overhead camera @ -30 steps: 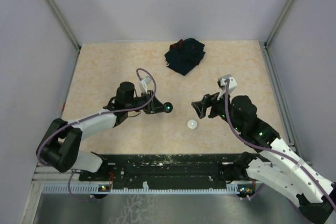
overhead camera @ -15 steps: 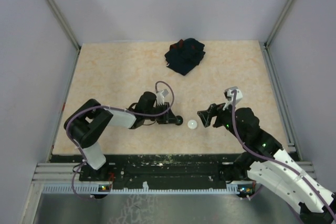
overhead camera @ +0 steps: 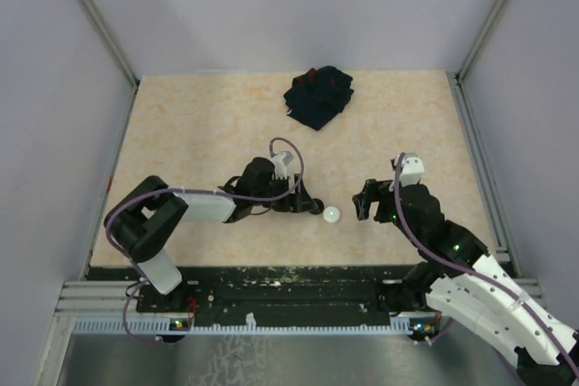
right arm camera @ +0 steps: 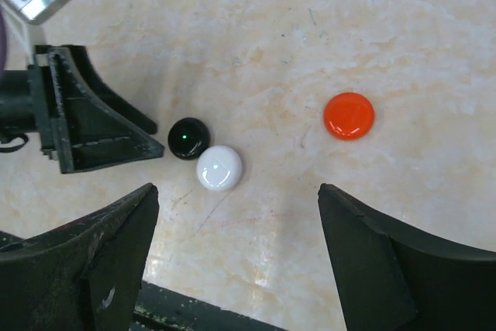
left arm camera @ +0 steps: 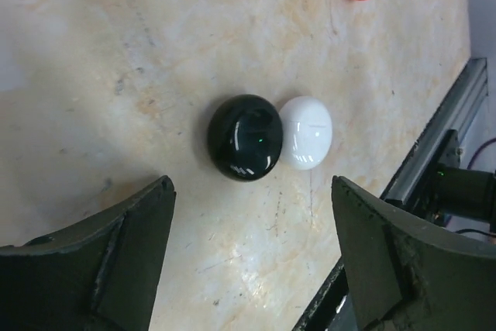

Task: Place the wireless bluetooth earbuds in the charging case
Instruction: Place the charging case at the center of the board, then reset both arms

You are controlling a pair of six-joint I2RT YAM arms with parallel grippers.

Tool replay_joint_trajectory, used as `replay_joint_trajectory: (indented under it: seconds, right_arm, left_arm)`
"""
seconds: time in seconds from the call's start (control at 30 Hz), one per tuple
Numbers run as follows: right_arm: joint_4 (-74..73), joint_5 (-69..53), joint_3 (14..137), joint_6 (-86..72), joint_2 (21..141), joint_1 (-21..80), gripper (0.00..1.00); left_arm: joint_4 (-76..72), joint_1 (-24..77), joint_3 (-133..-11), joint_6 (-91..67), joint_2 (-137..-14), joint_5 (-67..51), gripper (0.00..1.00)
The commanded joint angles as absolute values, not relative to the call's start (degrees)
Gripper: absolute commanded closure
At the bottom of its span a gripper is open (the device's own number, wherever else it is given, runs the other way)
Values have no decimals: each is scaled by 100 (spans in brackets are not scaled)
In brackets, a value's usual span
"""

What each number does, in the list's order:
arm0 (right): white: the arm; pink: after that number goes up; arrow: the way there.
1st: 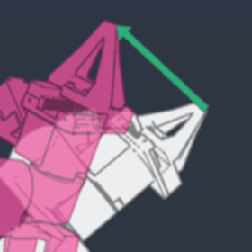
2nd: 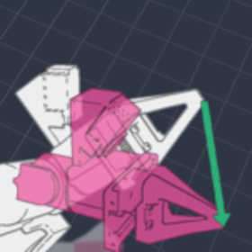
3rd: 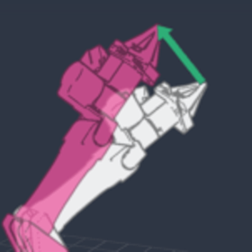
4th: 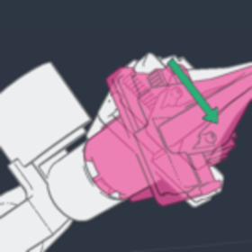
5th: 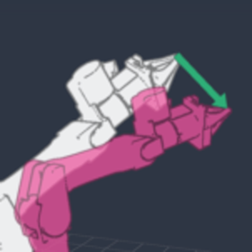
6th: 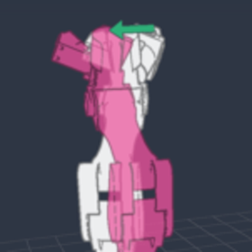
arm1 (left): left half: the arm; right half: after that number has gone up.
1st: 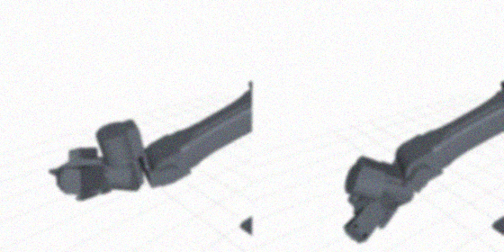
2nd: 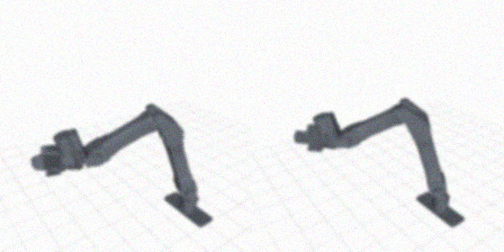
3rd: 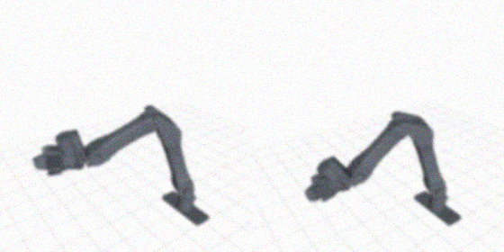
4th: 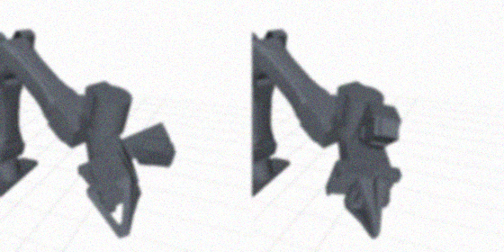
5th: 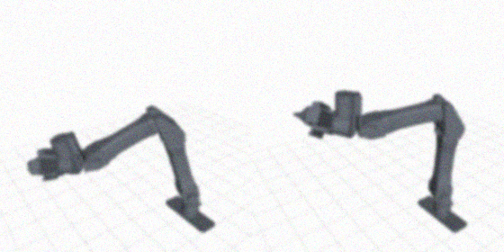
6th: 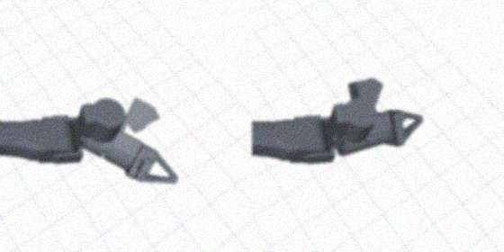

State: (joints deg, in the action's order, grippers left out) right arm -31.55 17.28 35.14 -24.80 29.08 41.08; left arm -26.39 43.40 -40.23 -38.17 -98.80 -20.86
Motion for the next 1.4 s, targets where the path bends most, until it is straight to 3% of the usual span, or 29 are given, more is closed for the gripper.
replay_joint_trajectory:
  seconds: [0.0,0.13,0.37,0.77,1.0,1.37]
  right_arm:
    - [-3740,2319,3998,-2662,2879,4096,14]
    - [-4052,2533,4017,-2871,2678,4096,10]
    - [-3987,2667,4073,-2729,2169,4096,9]
    - [-3836,3319,3983,-2305,1257,4096,9]
    - [-3757,3450,3929,-2232,1105,4096,9]
    - [-3656,3478,3876,-2197,1148,4096,9]
  left_arm:
    - [-1545,4309,-3956,-3304,-9124,-1011,10]
    - [-322,4193,-4033,-3078,-8292,-81,0]
    - [1497,4148,-4213,-2787,-6450,1425,0]
    - [2815,4148,-4218,-2415,-3180,2451,0]
    - [3004,4148,-4065,-2118,-2467,2698,0]
    - [2854,4148,-3888,-1951,-2304,2690,0]
